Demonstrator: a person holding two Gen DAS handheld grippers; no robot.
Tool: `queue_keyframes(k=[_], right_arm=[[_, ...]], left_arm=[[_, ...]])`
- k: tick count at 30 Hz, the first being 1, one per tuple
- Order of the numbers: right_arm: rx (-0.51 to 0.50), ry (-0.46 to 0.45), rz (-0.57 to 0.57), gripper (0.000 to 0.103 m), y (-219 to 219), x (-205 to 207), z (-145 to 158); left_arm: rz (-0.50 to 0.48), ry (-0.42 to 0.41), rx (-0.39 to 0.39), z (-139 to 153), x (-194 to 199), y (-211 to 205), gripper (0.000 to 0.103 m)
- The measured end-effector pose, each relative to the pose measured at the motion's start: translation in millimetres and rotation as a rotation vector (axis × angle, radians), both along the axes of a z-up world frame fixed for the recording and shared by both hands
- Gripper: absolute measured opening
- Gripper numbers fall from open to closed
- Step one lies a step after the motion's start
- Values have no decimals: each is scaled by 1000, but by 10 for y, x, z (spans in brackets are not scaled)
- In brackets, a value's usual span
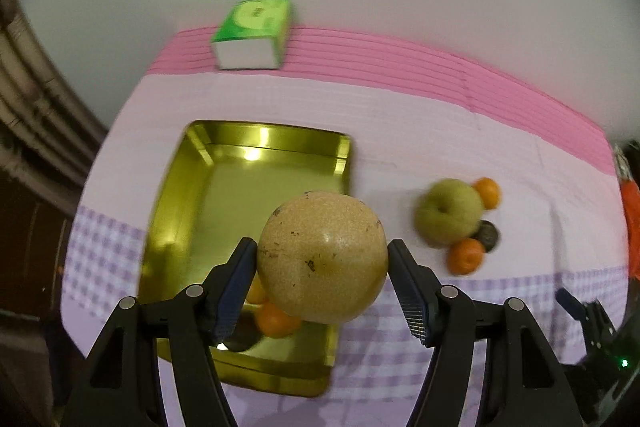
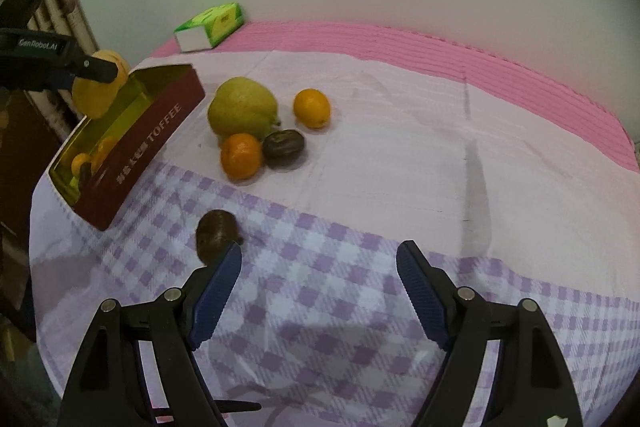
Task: Organize fruits
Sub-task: 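Lift the pale round fruit with the left gripper and carry it over the tray, then lower the pale fruit into the tray with left while right grasps the dark mangosteen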
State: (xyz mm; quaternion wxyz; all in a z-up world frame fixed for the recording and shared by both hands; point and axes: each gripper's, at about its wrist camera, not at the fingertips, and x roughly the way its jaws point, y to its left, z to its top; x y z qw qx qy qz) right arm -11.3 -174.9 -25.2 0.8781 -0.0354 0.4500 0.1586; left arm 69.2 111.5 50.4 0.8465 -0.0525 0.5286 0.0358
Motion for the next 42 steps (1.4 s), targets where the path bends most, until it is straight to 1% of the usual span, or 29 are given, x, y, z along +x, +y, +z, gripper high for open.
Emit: queue_keyframes(k=[7, 16, 21, 27, 31, 33, 35, 39, 42], right_arm=[[-28, 15, 68, 77, 310, -1, -82], [-68, 22, 140, 75, 682, 7, -175], [-77, 26, 148, 74, 764, 26, -205], [-66, 54, 137, 71, 777, 62, -259], [-64, 69, 121, 67, 787, 112, -308], [-66, 72, 115, 63, 787, 126, -321], [-66, 82, 115, 56, 794, 134, -340], [-65, 97, 112, 50, 815, 160, -378], [-72, 104, 115, 45, 845, 167, -391]], left_arm=[[71, 24, -1, -138, -34, 388, 67], [123, 54, -4, -304, -54, 671, 67], [141, 72, -12, -432, -30, 779, 67], [148, 96, -22, -578, -11, 870, 67], [151, 109, -28, -655, -5, 931, 67], [152, 110, -33, -690, 7, 961, 67], [152, 114, -35, -714, 9, 989, 67], [151, 122, -41, -774, 7, 1025, 66], [145, 95, -46, -737, -4, 1057, 63]])
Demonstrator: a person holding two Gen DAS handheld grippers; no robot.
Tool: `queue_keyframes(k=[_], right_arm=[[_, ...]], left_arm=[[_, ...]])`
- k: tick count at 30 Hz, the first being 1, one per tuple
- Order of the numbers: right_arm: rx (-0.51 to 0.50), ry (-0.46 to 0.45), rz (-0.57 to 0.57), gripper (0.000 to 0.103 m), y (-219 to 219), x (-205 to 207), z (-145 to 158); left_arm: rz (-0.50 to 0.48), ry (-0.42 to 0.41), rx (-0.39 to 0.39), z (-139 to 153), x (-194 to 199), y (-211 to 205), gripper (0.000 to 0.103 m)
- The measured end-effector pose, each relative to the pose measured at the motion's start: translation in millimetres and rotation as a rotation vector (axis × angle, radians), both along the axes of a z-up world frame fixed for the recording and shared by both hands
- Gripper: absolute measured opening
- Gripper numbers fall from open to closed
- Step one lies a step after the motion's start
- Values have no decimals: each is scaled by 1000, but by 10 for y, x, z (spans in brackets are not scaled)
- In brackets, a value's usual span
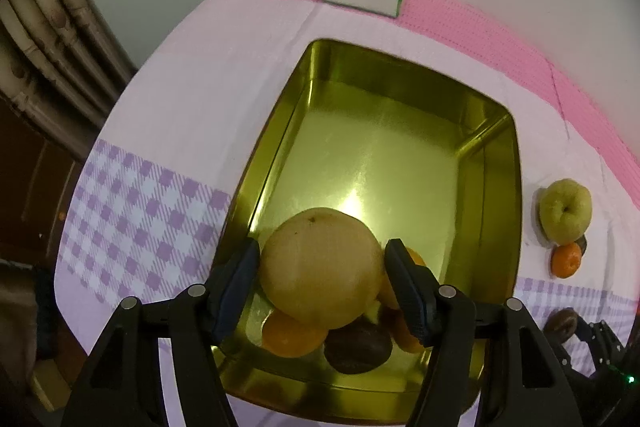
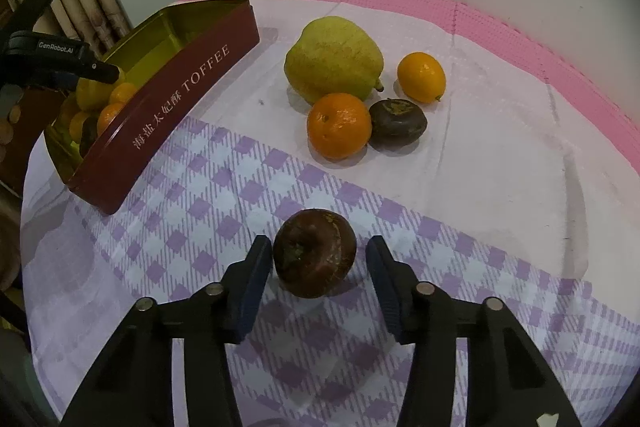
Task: Organize fruits
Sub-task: 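Lower the pale fruit into the tray with left while right grasps the dark mangosteen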
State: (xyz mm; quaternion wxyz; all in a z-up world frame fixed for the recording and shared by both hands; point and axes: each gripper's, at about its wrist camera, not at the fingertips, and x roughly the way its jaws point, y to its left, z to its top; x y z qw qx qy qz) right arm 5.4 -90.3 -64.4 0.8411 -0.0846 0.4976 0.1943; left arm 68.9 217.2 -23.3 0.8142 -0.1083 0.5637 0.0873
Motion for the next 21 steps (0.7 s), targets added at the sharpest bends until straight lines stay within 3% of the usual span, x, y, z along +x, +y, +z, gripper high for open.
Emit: queue_keyframes(k=[6, 21], right_arm=[[-22, -10, 9, 38, 61, 4, -5], [-32, -12, 9, 37, 104, -5, 4]], left_arm=[[-6, -17, -4, 47, -20, 50, 62], [-8, -25, -25, -18, -58, 22, 66]])
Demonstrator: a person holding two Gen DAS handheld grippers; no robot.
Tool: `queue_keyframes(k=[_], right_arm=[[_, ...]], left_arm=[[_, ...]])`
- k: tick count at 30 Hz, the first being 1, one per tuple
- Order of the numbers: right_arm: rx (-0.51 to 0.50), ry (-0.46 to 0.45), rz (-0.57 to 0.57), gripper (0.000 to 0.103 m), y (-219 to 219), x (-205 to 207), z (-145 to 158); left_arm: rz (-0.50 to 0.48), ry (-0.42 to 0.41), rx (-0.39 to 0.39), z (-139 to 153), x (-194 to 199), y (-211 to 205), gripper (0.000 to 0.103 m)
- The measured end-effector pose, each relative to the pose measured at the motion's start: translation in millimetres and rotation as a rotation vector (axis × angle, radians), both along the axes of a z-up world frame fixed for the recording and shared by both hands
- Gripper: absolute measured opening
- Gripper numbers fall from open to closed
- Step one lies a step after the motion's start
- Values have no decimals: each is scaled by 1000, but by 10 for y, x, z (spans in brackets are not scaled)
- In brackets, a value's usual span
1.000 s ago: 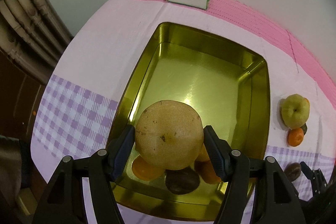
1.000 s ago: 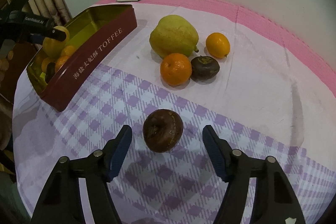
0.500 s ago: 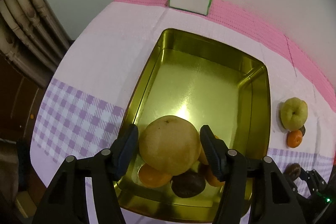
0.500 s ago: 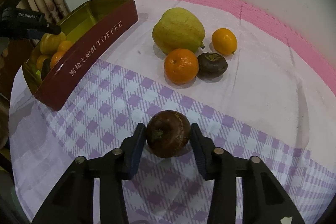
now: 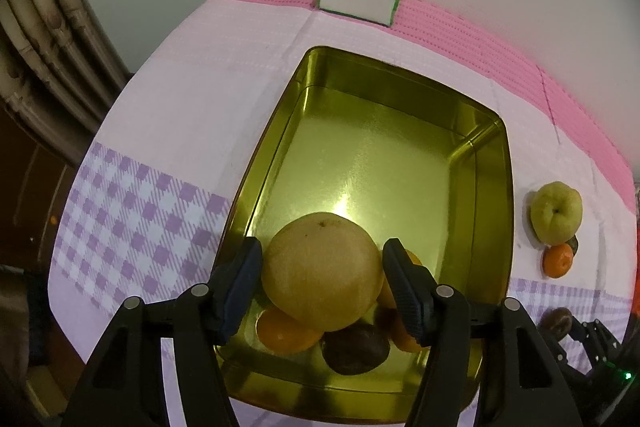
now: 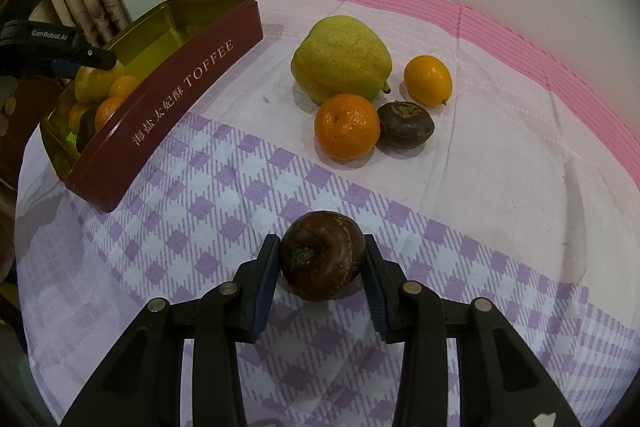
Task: Organize fruits
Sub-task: 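Lower the pale fruit into the tray with left while right grasps the dark mangosteen, then carry the mangosteen over the tray with right while left opens and withdraws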
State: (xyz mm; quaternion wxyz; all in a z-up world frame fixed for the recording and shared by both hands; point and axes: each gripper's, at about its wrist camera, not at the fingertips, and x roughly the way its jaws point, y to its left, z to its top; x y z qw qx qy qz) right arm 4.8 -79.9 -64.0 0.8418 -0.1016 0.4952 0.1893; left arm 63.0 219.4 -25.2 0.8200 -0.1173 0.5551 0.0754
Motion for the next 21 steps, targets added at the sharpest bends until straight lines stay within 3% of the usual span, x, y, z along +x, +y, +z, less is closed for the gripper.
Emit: queue_keyframes(k=[6, 13, 21], right_arm=[[7, -13, 10, 37, 71, 16, 79], [48, -48, 73, 37, 368, 0, 309], [109, -79, 205, 37, 922, -50, 578]], left_arm=[[-10, -18, -15, -4, -72, 2, 69], [-14, -121, -9, 209, -259, 50, 69], [64, -178, 32, 396, -544, 290, 70]])
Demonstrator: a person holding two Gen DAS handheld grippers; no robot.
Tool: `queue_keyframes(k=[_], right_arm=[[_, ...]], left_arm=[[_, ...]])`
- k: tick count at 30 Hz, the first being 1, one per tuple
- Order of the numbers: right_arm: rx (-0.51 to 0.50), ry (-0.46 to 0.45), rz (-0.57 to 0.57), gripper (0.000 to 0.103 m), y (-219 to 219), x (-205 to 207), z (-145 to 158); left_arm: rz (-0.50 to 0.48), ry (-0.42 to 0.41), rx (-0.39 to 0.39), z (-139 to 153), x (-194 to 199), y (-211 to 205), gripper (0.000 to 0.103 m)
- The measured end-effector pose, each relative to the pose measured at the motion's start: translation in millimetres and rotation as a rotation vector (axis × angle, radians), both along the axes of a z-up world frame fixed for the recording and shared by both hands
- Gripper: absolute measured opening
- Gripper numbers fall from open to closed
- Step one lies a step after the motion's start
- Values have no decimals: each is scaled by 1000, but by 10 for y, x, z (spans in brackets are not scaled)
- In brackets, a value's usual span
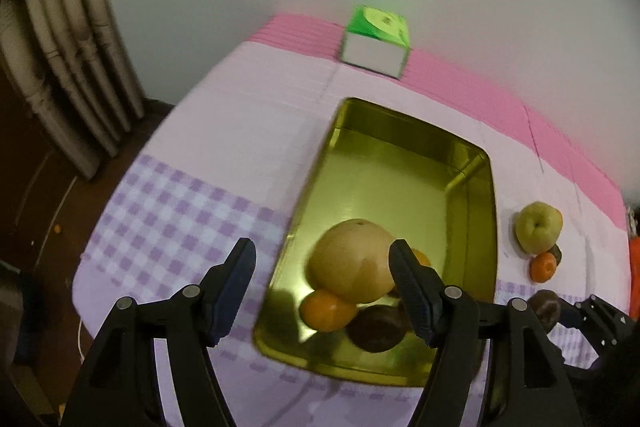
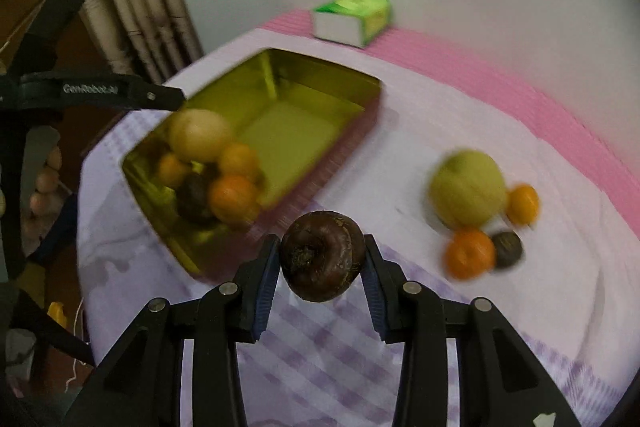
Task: Organize fruits
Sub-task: 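Carry the mangosteen over the tray with right while left opens and withdraws, then lower the mangosteen into the tray and open the right gripper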
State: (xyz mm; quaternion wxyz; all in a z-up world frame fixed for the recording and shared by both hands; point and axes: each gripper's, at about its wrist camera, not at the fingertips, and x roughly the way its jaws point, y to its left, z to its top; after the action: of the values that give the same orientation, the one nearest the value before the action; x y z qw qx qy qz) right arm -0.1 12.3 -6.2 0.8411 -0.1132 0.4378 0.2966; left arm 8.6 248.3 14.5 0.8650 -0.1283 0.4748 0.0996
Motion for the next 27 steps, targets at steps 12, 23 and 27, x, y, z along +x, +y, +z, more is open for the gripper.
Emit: queue_keyframes(k=[12, 23, 27], right_arm=[[-29, -24, 80, 37, 681, 240, -39], [-103, -25, 86, 37, 904, 413, -213], [-111, -33, 84, 37, 927, 419, -222]], left_arm=[[99, -10, 17, -45, -338, 255, 76], [117, 5, 3, -141, -338, 317, 76], [111, 7, -1, -156, -326, 299, 76]])
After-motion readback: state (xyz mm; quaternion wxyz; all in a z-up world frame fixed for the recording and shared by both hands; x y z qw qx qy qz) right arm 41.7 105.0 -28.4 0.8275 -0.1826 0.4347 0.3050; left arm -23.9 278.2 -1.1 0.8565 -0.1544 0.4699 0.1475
